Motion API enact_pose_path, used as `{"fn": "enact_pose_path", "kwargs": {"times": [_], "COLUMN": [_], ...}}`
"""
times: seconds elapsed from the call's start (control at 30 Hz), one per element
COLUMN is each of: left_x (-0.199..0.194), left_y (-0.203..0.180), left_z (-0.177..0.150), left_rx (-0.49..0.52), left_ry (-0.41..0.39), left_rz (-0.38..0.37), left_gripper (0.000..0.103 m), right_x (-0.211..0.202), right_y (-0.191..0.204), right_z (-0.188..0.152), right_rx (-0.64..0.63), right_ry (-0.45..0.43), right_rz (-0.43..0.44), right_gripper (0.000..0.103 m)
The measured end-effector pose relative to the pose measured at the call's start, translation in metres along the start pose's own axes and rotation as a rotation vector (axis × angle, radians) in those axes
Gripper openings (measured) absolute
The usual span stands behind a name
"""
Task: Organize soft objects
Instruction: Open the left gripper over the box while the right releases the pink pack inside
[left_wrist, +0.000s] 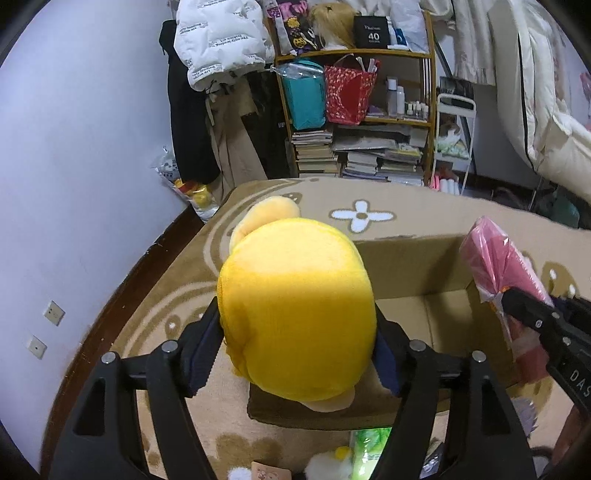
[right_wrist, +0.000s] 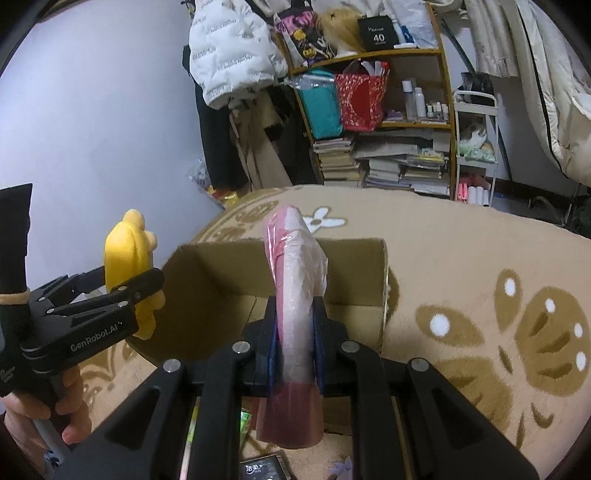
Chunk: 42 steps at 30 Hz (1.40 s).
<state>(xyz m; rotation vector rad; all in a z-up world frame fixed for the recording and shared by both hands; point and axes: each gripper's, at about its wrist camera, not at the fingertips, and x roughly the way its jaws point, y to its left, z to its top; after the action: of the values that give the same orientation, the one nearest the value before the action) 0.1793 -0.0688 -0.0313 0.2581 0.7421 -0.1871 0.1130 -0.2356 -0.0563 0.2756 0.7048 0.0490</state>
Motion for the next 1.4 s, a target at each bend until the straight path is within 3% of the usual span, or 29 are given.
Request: {"fn": "enact_pose_path", "kwargs": {"times": [0.43,0.73,0.93,1.0,1.13,1.4], "left_x": [0.003,-0.008,-0.020,-0.025,-0.034,-0.047], "left_y": [0.012,0.017,0.017,0.021,0.030,0.046], "left_z": [-0.006,-0.003,-0.001,0.000,0.000,-0.007], "left_rx": [-0.031,-0.027,-0.010,-0.027,-0.061,-0.102], "left_ry": [0.035,0.007,-0.012,-0.026,-0.037,-0.026], "left_rz": [0.018,0.033,0.036,0.037,0.034,0.028], "left_gripper": [0.078,0.097,0.101,0.101,0.102,0.102], "right_x": [0.002,-0.007,-0.018,-0.023,-0.032,-0.050], "right_y": [0.000,0.001,0.004,0.005,0.004,0.001], "right_z": [-0.001,-0.001,0.001,0.001,0.001,0.000], "right_rx": [-0.006,-0.033,-0.039,-0.035,-0.032,0.012], "right_ry": [0.017,-0.009,-0.036,-0.049,-0.064,-0.100], "right_rz": [-0.013,-0.023,-0.028,-0.031,-0.029,-0.024], "right_gripper": [0.019,0.021,0.045,0.058,0.064,0.092]}}
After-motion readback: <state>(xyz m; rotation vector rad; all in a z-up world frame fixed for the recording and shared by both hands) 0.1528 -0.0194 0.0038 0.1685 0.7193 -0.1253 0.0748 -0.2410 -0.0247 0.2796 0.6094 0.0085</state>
